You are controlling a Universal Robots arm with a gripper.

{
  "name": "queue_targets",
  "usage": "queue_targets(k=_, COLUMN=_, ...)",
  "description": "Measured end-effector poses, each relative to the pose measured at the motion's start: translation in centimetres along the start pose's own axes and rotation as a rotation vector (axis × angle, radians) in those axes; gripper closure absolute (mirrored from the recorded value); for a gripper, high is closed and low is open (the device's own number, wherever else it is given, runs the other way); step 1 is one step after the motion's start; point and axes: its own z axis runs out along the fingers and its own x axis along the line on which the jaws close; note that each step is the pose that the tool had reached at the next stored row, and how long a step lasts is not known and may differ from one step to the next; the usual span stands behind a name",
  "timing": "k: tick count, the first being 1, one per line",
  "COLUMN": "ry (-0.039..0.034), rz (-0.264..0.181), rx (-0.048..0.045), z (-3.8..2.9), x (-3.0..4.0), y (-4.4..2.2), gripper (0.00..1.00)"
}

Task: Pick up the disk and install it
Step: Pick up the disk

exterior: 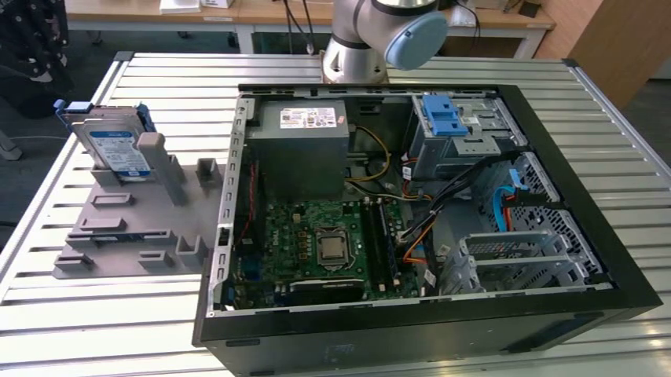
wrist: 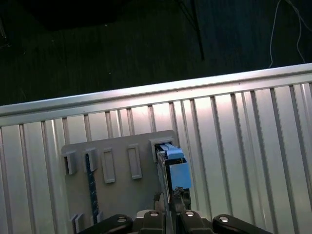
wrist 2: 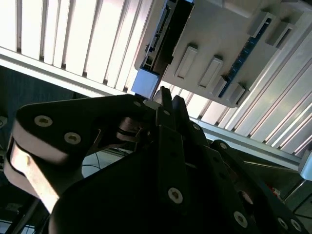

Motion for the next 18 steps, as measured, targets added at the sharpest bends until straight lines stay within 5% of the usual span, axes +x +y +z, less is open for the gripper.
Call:
queue_targets(k=11, ry=0.0019, rz=-0.094, rx=0.0071, z=1.06, x=0.06, y=0.32, gripper=0.41)
queue_targets(k=18, ry=0.0016, rz=-0.101, rx=0.0106, z=2.36, x=-0.03, y=0.91, gripper=0.41)
